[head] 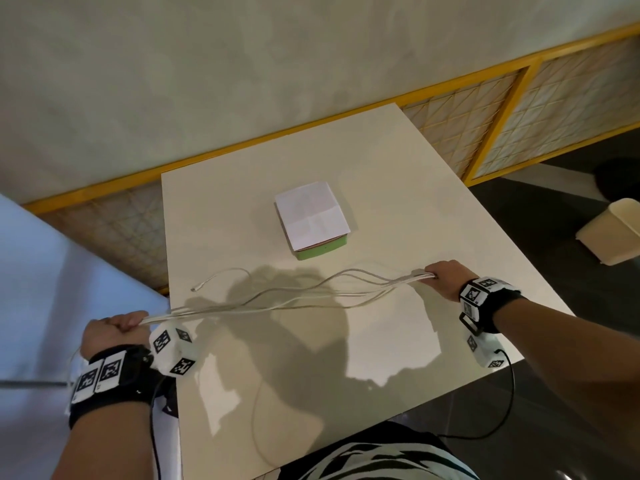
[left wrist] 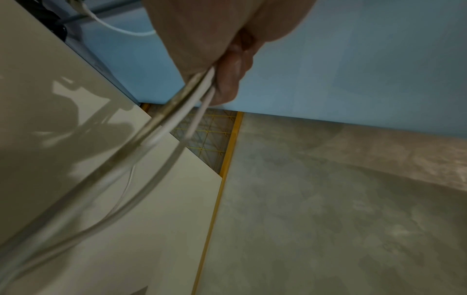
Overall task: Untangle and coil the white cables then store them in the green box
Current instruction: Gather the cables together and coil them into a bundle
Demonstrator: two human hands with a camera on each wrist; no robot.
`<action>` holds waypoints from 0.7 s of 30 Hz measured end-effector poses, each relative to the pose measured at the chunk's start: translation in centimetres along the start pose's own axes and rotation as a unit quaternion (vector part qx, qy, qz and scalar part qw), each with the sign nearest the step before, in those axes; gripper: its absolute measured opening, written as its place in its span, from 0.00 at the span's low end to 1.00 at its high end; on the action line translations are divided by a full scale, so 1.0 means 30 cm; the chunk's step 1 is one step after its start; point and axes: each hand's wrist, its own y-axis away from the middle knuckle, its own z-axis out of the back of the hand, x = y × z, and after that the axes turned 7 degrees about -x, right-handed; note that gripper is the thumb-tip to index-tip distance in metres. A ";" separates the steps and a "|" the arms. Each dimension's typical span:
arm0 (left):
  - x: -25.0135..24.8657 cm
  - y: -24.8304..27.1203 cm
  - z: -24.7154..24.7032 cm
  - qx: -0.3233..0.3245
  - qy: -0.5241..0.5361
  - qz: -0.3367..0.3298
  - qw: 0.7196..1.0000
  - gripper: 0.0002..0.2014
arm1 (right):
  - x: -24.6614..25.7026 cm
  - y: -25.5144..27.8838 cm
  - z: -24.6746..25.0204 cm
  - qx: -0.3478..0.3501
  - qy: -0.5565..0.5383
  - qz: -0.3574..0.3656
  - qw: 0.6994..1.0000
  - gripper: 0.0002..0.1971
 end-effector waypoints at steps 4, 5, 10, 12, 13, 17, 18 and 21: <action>-0.010 -0.046 -0.001 0.008 -0.003 0.014 1.000 0.16 | 0.032 -0.012 -0.014 0.000 -0.013 -0.011 1.000 0.17; -0.014 -0.062 0.003 0.004 -0.014 0.014 1.000 0.15 | 0.039 -0.018 -0.020 0.004 -0.034 -0.015 0.999 0.16; -0.029 -0.106 0.012 0.007 0.009 0.031 0.999 0.16 | 0.081 -0.031 -0.037 -0.015 -0.053 -0.009 0.998 0.08; -0.040 -0.136 0.016 0.007 0.000 0.033 0.999 0.16 | 0.112 -0.030 -0.041 0.000 0.029 -0.005 1.000 0.09; -0.048 -0.149 0.018 0.007 -0.016 0.031 0.999 0.16 | 0.124 -0.028 -0.044 0.011 0.068 -0.012 0.998 0.10; -0.082 -0.195 0.015 0.012 -0.054 0.030 0.998 0.16 | 0.113 -0.011 -0.074 0.006 0.217 -0.044 0.975 0.15; -0.091 -0.204 0.011 0.015 -0.063 0.029 0.998 0.16 | 0.104 -0.003 -0.087 -0.005 0.243 -0.056 0.968 0.16; -0.103 -0.220 -0.011 0.017 -0.064 0.033 0.997 0.16 | 0.093 0.019 -0.131 -0.024 0.271 -0.076 0.959 0.17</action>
